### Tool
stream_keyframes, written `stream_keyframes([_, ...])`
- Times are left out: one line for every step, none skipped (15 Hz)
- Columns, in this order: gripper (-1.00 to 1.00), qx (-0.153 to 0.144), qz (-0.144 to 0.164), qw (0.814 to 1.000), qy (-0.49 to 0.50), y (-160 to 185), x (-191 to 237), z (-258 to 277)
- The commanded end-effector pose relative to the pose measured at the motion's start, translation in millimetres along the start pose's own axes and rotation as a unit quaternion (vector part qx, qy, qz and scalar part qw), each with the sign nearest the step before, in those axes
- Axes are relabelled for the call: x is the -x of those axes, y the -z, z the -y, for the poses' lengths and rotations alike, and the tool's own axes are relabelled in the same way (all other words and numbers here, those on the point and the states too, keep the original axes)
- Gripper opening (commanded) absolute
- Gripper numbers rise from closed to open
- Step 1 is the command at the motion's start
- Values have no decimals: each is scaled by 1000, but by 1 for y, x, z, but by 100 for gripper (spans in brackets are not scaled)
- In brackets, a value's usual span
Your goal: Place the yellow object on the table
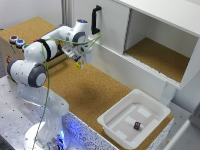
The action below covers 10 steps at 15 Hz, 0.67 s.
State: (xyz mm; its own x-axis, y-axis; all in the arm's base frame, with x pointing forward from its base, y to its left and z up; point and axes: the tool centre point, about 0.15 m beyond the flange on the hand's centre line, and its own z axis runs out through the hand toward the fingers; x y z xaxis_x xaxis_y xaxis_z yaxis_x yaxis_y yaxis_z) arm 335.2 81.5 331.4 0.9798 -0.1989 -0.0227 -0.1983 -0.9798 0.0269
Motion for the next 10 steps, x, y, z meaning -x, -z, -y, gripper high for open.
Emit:
stream_keyframes([-100,23,-7,1000,-3,-64,-17,17])
stream_keyframes([-100,26,-8,1000,-6,-69,-22,16])
stream_keyframes([-100,26,-5,1000,-8,-75,-27,15])
stream_keyframes([-100,25,-2,1000,-9,-82,-33,15])
stream_keyframes([-100,25,0,1000,-6,-87,-38,16])
stream_keyframes([-100,22,3,1000,-2,-90,-42,19])
stream_keyframes([-100,22,1,1000,2,-92,-46,21])
stream_keyframes([-100,21,3,1000,6,-94,-51,24])
stream_keyframes([-100,20,6,1000,9,-95,-54,26])
stream_keyframes([-100,21,7,1000,14,-96,-55,29])
